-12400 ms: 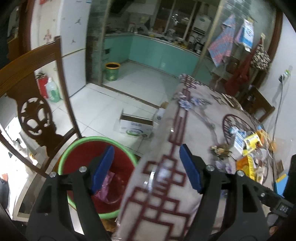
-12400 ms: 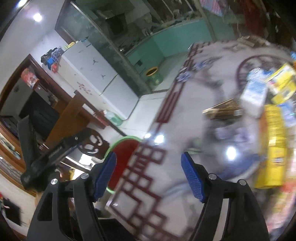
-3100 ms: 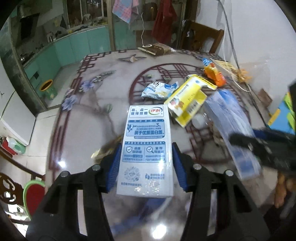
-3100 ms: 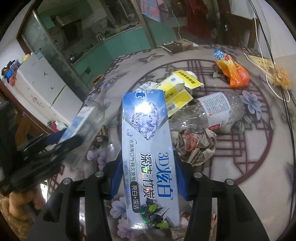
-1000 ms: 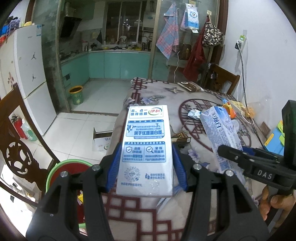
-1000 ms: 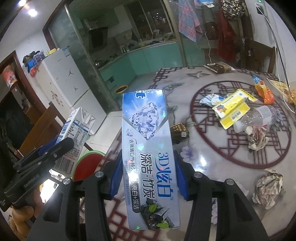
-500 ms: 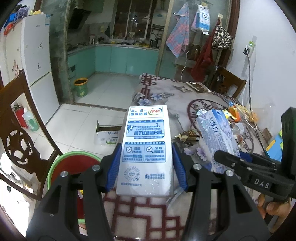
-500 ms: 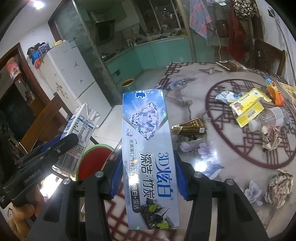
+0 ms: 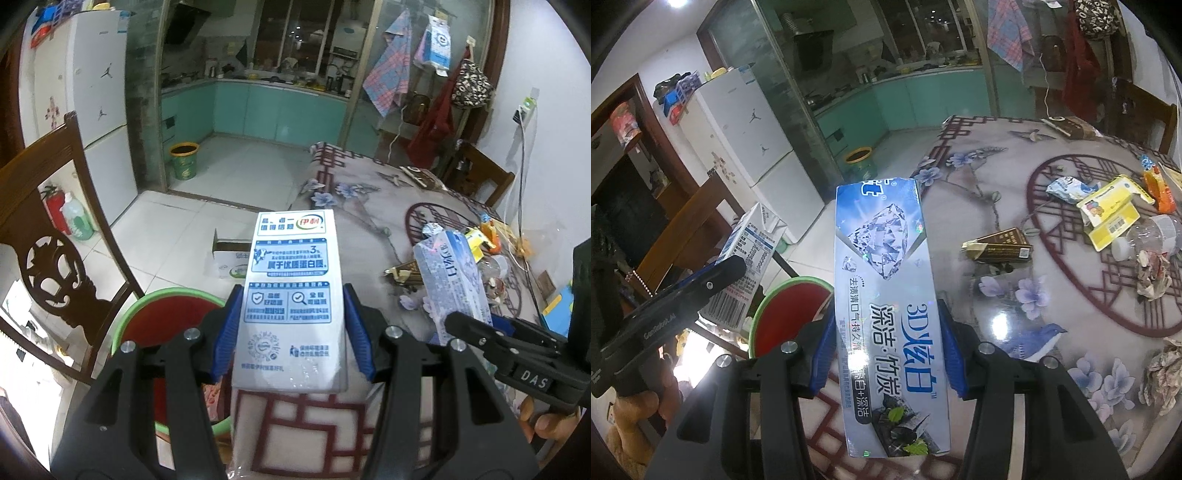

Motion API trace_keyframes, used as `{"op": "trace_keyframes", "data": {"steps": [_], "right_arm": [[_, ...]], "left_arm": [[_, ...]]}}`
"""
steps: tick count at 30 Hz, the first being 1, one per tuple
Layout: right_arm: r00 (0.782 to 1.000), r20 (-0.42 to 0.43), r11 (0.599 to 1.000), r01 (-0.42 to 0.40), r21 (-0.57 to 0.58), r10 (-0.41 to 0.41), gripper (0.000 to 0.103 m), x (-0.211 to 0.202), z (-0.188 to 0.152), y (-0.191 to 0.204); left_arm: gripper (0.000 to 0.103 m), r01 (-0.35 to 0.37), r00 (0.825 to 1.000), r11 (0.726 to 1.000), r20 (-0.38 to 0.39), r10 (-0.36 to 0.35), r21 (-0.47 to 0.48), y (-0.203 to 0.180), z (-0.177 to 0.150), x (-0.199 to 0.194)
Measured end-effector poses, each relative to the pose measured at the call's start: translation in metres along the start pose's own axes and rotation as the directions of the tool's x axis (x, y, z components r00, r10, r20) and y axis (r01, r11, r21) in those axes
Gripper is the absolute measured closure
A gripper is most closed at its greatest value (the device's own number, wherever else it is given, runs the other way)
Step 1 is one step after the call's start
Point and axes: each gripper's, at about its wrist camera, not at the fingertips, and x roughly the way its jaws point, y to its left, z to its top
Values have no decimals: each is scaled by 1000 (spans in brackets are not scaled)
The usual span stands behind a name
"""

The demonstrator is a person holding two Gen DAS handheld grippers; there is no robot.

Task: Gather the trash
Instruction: 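Lift the milk carton and toothpaste box and carry them toward the bucket, then open the right tool over the bucket while the left tool releases the milk carton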

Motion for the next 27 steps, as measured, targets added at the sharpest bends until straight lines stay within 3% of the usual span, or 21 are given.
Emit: {"op": "trace_keyframes", "data": {"steps": [16, 27], "right_arm": [[995, -48, 996, -85, -12, 84, 55, 36, 1, 29], [982, -110, 988, -156, 0, 155, 55, 79, 1, 57]], "left_arm": [[52, -82, 996, 994, -41, 79, -67, 42, -7, 9], [52, -175, 983, 973, -88, 164, -150, 92, -17, 16]]}}
